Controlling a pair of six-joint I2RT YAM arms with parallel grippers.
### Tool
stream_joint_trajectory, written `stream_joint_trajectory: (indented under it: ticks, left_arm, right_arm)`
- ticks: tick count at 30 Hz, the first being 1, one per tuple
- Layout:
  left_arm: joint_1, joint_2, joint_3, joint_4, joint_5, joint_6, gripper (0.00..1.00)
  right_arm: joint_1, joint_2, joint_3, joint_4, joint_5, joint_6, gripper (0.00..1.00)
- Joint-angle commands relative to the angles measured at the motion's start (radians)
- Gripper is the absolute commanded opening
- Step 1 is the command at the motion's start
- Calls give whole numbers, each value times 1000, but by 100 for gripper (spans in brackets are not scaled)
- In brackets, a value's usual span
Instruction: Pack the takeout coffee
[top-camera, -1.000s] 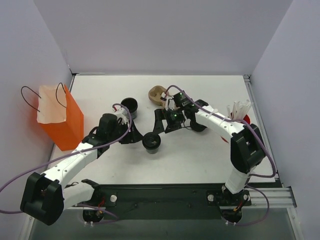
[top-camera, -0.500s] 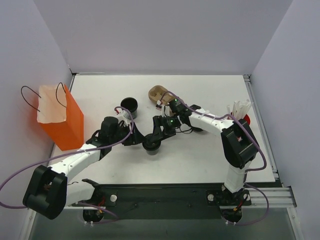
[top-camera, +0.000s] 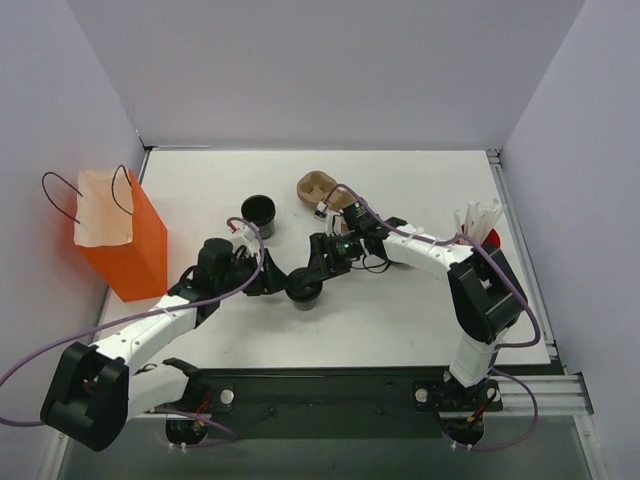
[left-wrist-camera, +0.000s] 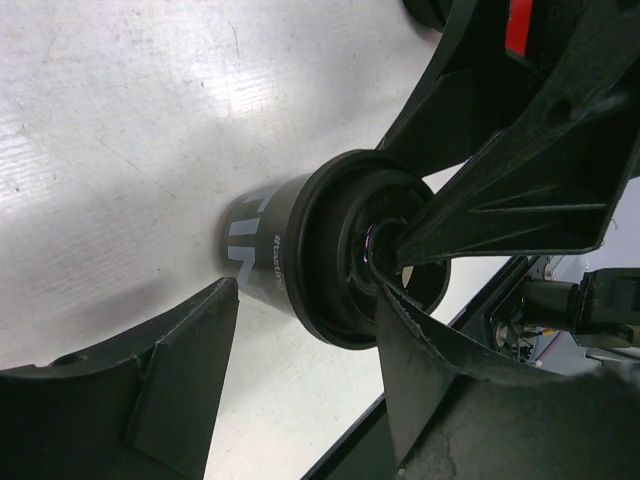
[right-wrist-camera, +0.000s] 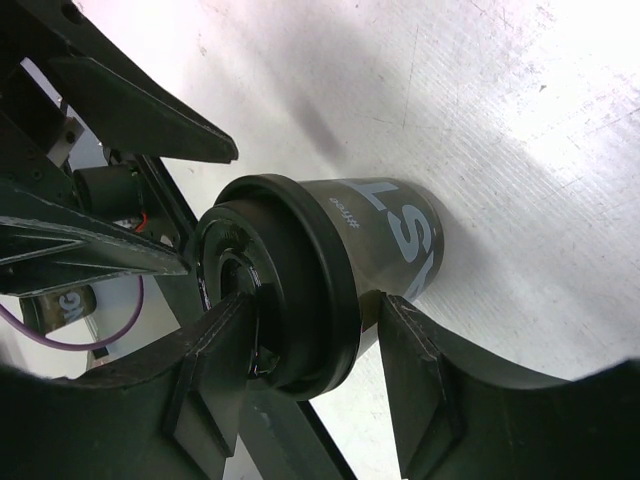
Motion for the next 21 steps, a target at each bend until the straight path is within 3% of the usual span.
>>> stream_joint_trajectory:
  ticks: [1,8,21]
  left_arm:
    - [4,13,-27,68,34,-13,67]
    - [1,96,-94,321,89,-122,67]
    - [-16,157,-125,416,70,-177,68]
  right_arm:
    - [8,14,-14,-17,49,-63,50]
    - [11,27,6,-31,19,-74,49]
    - [17,31,10,-30,15,-82,43]
